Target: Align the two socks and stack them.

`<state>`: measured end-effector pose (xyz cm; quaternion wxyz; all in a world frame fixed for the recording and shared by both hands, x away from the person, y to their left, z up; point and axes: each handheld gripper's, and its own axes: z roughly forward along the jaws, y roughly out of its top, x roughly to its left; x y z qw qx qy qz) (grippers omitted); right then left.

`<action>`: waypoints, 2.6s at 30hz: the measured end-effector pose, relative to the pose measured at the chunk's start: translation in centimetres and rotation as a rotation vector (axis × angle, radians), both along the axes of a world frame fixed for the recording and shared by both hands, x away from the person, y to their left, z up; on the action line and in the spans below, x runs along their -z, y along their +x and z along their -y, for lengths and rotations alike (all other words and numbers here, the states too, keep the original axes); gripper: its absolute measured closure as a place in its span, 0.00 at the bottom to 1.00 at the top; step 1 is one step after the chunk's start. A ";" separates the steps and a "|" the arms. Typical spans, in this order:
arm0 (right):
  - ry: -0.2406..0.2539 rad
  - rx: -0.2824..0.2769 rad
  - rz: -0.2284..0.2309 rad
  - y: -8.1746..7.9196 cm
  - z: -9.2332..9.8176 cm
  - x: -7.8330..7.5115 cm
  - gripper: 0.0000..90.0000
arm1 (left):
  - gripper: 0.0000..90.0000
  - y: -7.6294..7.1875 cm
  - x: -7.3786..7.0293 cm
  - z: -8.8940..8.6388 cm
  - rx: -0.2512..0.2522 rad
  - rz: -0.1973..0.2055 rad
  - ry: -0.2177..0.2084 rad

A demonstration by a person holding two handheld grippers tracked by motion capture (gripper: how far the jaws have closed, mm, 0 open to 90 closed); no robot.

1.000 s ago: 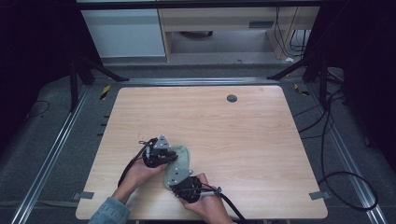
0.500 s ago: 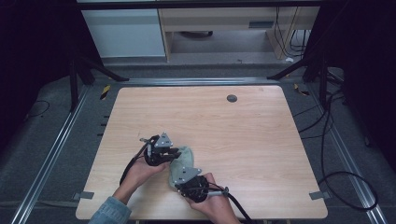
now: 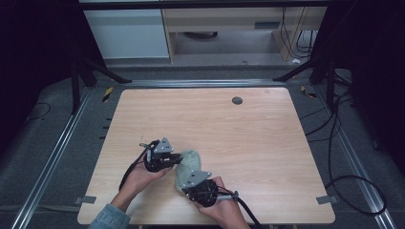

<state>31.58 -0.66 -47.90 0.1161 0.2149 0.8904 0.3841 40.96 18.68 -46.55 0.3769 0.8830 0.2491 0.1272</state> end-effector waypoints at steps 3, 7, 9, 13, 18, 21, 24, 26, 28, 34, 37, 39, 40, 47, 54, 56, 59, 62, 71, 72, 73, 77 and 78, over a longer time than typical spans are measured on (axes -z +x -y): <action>0.007 0.002 -0.004 0.0 0.2 -0.1 0.92 | 0.86 -0.4 -0.1 0.3 0.015 0.004 -0.003; 0.013 0.004 -0.008 0.1 0.5 -0.3 0.92 | 0.87 -0.9 0.3 0.7 0.033 -0.003 0.002; 0.016 0.003 -0.010 0.1 0.6 -0.4 0.92 | 0.87 -1.0 0.8 0.8 0.034 -0.012 0.010; 0.021 0.007 -0.007 0.2 0.9 -0.8 0.92 | 0.87 -1.3 1.4 0.8 0.031 -0.024 0.000; 0.026 0.007 -0.008 0.4 1.1 -1.0 0.92 | 0.87 -1.8 1.4 0.6 0.035 -0.023 -0.018; 0.026 0.008 -0.009 0.5 1.2 -1.1 0.92 | 0.87 -1.9 1.7 0.6 0.035 -0.031 -0.024; 0.031 0.007 -0.010 0.5 1.2 -1.3 0.92 | 0.87 -1.9 2.5 0.8 0.032 -0.049 -0.011; 0.031 0.008 -0.012 0.5 1.3 -1.4 0.92 | 0.88 -1.9 2.9 0.8 0.032 -0.054 -0.010; 0.032 0.008 -0.014 0.6 1.3 -1.5 0.92 | 0.89 -1.9 2.9 0.8 0.032 -0.049 -0.006; 0.036 0.007 -0.008 1.0 1.3 -2.1 0.92 | 0.90 -1.9 3.0 0.8 0.035 -0.056 -0.006; 0.036 0.007 -0.006 1.3 1.3 -2.4 0.92 | 0.90 -1.9 3.0 0.7 0.037 -0.058 -0.004; 0.031 0.007 -0.004 1.5 1.2 -2.7 0.92 | 0.90 -1.9 3.0 0.7 0.035 -0.057 -0.005; 0.028 0.008 -0.005 1.6 1.2 -2.8 0.92 | 0.90 -1.9 3.1 0.7 0.035 -0.057 -0.006; 0.024 0.007 0.002 2.0 1.1 -3.4 0.93 | 0.91 -2.1 3.1 0.6 0.035 -0.063 -0.017; 0.024 0.003 0.002 1.9 1.0 -3.7 0.93 | 0.91 -2.3 3.1 0.5 0.039 -0.070 -0.021; 0.024 0.002 0.002 1.9 1.0 -3.7 0.93 | 0.91 -2.4 3.0 0.5 0.041 -0.069 -0.018; 0.023 -0.003 0.000 1.9 1.0 -3.8 0.93 | 0.90 -2.5 2.8 0.4 0.035 -0.060 -0.021; 0.025 -0.008 -0.003 1.7 1.0 -3.8 0.93 | 0.89 -2.5 2.3 0.2 0.028 -0.045 -0.034; 0.032 -0.015 -0.007 1.7 1.1 -4.3 0.93 | 0.90 -2.2 2.5 0.0 0.018 -0.044 -0.028; 0.033 -0.014 -0.005 1.7 1.1 -4.3 0.93 | 0.90 -2.2 2.5 0.1 0.019 -0.044 -0.028; 0.035 -0.013 -0.004 1.9 1.0 -4.5 0.93 | 0.90 -2.2 2.5 0.1 0.020 -0.043 -0.027; 0.035 -0.008 -0.012 2.4 1.0 -4.5 0.93 | 0.90 -2.1 2.7 0.1 0.021 -0.044 -0.019; 0.036 -0.003 -0.013 2.6 1.0 -4.5 0.93 | 0.90 -2.1 2.8 0.1 0.019 -0.046 -0.024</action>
